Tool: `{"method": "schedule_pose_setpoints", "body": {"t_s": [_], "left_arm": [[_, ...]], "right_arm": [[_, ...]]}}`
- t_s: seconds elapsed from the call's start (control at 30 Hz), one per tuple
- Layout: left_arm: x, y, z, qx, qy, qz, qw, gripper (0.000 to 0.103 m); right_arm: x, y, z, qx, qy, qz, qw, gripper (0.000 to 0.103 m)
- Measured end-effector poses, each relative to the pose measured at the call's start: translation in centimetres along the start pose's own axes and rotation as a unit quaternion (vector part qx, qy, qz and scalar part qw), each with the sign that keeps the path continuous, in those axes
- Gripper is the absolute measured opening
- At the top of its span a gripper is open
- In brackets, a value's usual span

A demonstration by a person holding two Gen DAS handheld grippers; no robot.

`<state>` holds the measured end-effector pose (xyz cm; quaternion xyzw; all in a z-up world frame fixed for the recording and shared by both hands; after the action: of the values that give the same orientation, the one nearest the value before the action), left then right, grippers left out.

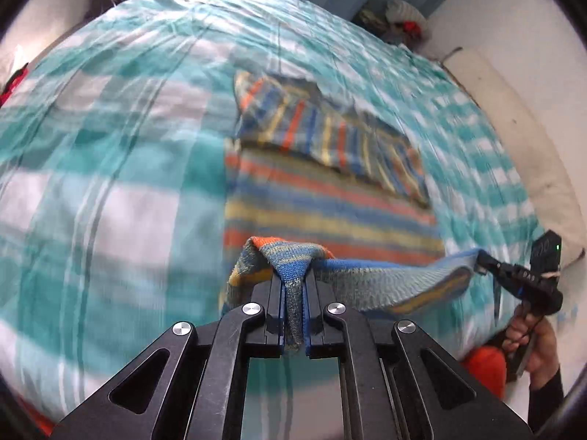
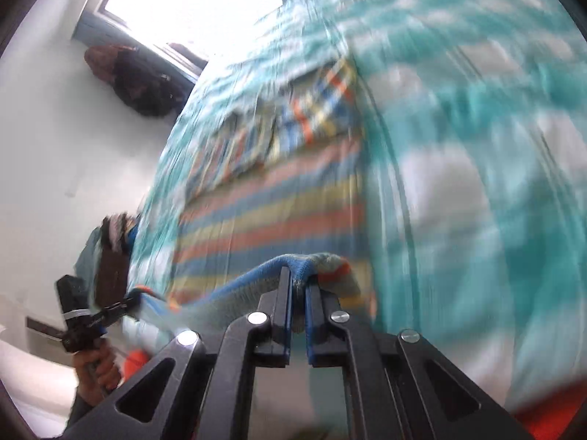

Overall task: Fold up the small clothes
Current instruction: 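Grasp the hem with the left tool while the right tool grasps it, fold toward collar, then open both tools to release the hem onto the folded sweater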

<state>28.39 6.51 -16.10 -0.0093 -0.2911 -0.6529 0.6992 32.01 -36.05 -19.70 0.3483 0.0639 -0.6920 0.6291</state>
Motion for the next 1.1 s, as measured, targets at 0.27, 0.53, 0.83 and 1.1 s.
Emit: {"method": "schedule_pose_setpoints", "body": {"t_s": [0.27,0.53,0.83,1.1], "left_arm": [[-1.1,14.1,-7.7,0.015,0.012,0.027,0.9995,0.005],[-2.4,22.0,-15.1,0.006,0.049,0.029,0.9983,0.015],[-6.0,25.6,-11.9,0.079,0.058,0.112,0.9888,0.074],[-1.8,15.7,-10.7,0.040,0.047,-0.027,0.9977,0.089]], "right_arm": [[0.3,14.6,-7.8,0.027,0.001,-0.045,0.999,0.005],[2.7,23.9,-14.6,0.036,-0.010,-0.050,0.998,0.006],[4.2,27.0,-13.1,0.122,-0.041,-0.069,0.989,0.038],[-1.8,19.9,-12.5,0.026,-0.029,0.094,0.995,0.047]]}}
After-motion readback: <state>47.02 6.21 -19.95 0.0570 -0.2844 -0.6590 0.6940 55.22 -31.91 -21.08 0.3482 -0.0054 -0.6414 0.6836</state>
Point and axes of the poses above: each gripper's, at about its wrist camera, not at the fingertips, and z roughly against the way its jaws point, x to its right, y to its top, the point moved 2 cm from there along -z, roughly the way its jaws point, and after that the axes turned 5 degrees about -x, right-handed, at the moved point
